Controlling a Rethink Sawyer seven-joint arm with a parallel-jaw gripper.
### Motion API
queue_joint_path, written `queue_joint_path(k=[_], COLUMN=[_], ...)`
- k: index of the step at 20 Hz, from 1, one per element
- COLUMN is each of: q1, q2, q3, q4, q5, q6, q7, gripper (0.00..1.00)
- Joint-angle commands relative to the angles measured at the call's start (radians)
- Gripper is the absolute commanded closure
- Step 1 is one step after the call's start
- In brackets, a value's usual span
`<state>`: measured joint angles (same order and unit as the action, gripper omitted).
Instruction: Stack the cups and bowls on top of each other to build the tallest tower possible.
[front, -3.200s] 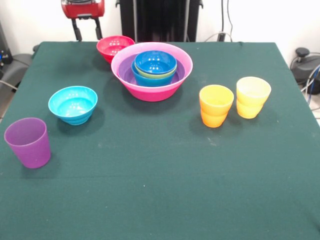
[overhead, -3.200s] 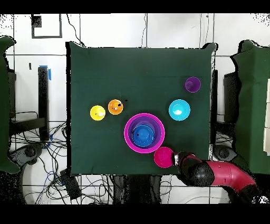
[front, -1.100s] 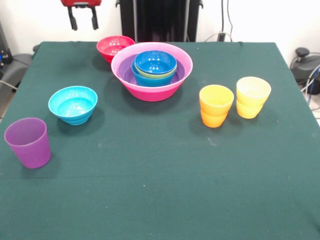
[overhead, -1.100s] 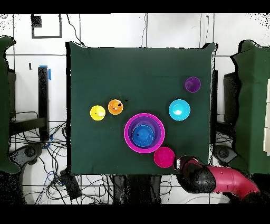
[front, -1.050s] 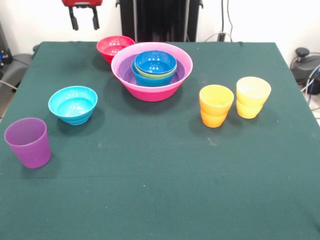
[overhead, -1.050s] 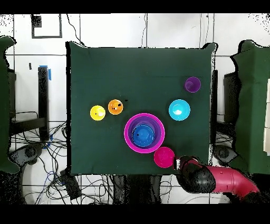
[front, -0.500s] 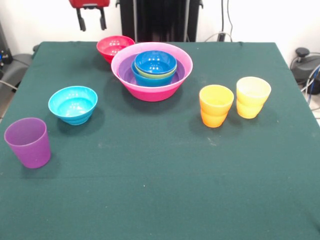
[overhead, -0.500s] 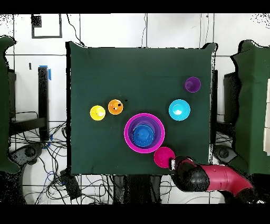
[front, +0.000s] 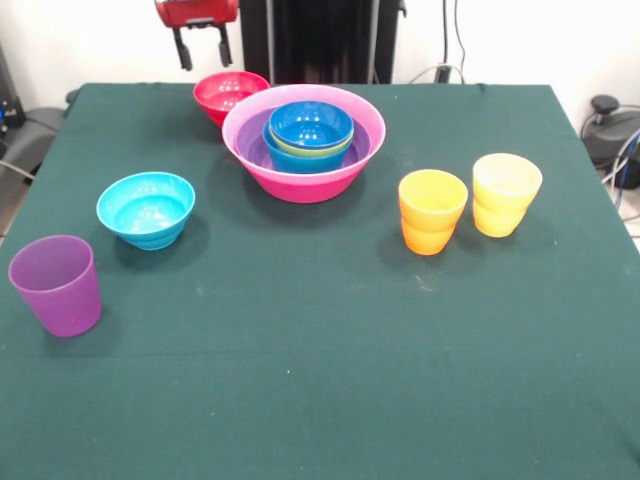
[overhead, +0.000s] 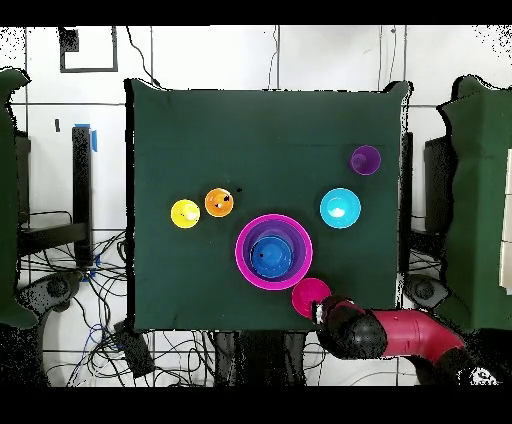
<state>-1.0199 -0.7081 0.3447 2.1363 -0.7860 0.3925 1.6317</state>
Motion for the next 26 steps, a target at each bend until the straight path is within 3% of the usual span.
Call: queue_joint_path(k=[1,17,26], q1=[0.078,0.059,0.014], q2=[0.099,0.205,0.185], q3=[-0.023,-0.025,0.003], q4=[-0.106,-0.190,-0.177], q5=[-0.065,-0.082,-0.063], q6=[-0.065,-0.094,-0.055], q7=[0.072,0.032,-0.019], gripper=[0.00,0.00,0.00])
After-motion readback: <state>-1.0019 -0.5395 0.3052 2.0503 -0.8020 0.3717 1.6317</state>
